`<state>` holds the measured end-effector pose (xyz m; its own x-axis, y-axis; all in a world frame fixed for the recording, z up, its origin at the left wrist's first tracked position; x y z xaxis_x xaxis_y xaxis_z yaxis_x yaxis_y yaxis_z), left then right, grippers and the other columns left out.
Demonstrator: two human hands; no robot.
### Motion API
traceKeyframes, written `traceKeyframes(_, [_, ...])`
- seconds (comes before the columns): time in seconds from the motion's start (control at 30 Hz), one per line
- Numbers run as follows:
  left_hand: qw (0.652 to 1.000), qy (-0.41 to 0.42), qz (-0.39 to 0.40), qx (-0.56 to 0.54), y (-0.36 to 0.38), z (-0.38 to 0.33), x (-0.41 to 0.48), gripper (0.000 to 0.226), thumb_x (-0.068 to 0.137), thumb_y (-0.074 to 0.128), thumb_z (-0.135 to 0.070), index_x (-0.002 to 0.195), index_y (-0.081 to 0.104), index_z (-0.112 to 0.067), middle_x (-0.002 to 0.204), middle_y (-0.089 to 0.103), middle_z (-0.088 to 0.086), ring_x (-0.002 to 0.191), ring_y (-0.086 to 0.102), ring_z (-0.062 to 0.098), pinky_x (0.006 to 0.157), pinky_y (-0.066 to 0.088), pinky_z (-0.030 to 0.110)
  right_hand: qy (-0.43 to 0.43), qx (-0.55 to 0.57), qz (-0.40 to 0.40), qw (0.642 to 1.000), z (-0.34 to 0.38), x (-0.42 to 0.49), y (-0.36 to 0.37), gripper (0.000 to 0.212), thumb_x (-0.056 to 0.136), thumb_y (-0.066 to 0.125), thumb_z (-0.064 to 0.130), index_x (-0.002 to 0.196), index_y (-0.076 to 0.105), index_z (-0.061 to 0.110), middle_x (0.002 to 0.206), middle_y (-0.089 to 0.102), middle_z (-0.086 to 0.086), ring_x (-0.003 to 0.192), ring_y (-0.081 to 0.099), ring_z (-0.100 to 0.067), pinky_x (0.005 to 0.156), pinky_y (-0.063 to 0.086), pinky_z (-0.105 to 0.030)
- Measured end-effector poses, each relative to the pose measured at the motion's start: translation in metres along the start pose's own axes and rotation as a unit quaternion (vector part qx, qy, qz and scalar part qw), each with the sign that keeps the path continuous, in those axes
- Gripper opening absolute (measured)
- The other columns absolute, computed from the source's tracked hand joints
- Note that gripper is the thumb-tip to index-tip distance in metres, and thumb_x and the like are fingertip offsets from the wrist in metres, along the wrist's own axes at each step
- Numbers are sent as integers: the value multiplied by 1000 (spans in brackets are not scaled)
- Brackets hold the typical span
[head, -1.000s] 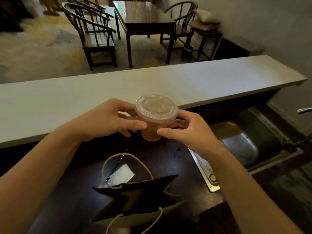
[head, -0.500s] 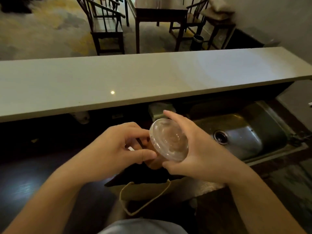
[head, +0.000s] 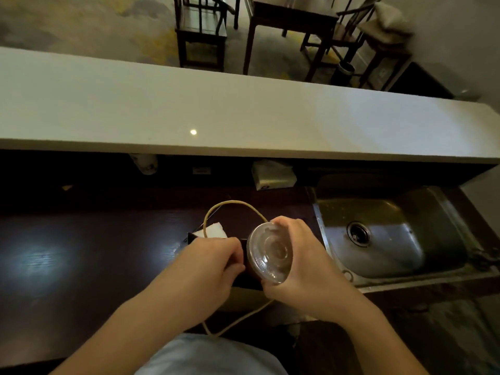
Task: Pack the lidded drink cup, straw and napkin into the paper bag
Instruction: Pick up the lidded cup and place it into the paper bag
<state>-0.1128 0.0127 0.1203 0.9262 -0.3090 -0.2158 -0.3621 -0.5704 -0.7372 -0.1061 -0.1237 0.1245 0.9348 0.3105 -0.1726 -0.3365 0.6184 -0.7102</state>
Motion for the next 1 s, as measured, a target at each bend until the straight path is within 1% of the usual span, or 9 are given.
traceKeyframes(0.1, [991,23,29,132,14,-2,5,31,90,55,-12,112,66,-31,116,63,-12,108,59,11,88,52,30,-29,-24,26,999,7,6,0,85,59,81,33,128,34,41,119,42,19,111,49,-1,87,54,-25])
traceKeyframes(0.23, [991,-6,64,118,22,10,8,50,81,70,-25,127,56,-36,141,44,-7,136,38,22,104,46,38,-70,-61,94,991,12,7,4,94,66,83,28,139,27,42,127,38,20,119,46,-1,97,49,-21])
traceKeyframes(0.33, [978,-60,141,142,40,24,8,102,72,80,-33,151,15,-41,164,-5,-2,149,-4,43,113,35,56,-73,-71,118,988,10,5,4,97,66,83,27,141,25,44,129,37,20,122,45,-4,99,48,-23])
traceKeyframes(0.37, [976,-69,154,139,46,28,9,116,69,82,-37,153,1,-40,163,-19,-3,148,-12,47,115,30,60,-75,-77,116,987,10,5,2,97,65,83,28,141,24,45,129,38,20,122,45,-4,100,48,-24])
traceKeyframes(0.43, [975,-68,157,141,54,34,15,134,62,86,-44,153,-12,-35,158,-35,-4,146,-12,51,117,23,64,-80,-83,107,988,11,7,-3,96,65,83,29,141,26,43,129,39,20,121,45,-3,100,46,-21])
traceKeyframes(0.57, [973,-85,166,139,58,40,18,140,61,87,-47,154,-15,-24,151,-46,-6,145,-4,56,116,30,58,-82,-89,111,986,10,8,-9,96,64,86,30,138,27,44,131,41,17,122,45,-3,99,43,-15])
traceKeyframes(0.73, [974,-84,166,129,58,40,23,141,58,87,-52,155,-12,-21,150,-48,-9,145,5,56,115,35,53,-32,-144,166,975,-1,14,7,99,61,86,45,140,26,36,133,38,16,118,42,-3,94,43,-15])
traceKeyframes(0.83, [975,-69,165,134,60,39,28,142,56,88,-53,155,-9,-23,150,-48,-7,145,8,55,117,31,54,-1,-190,201,961,-11,24,29,101,58,87,47,136,24,33,129,38,8,115,48,-14,94,52,-31])
traceKeyframes(1.0, [971,-54,163,169,64,33,30,141,58,85,-56,155,-8,-16,151,-47,2,145,14,54,119,26,54,39,-303,274,912,-31,44,63,104,61,89,29,137,17,32,132,40,-14,112,55,-39,88,56,-48])
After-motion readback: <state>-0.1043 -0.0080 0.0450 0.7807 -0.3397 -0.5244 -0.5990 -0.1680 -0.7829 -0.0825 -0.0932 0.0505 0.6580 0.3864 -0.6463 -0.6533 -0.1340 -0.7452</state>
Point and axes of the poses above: each hand's wrist, its own x-axis towards the middle knuckle, its own y-axis out of the palm, z = x × y, the point moved 10 cm from there along x, towards the middle knuckle
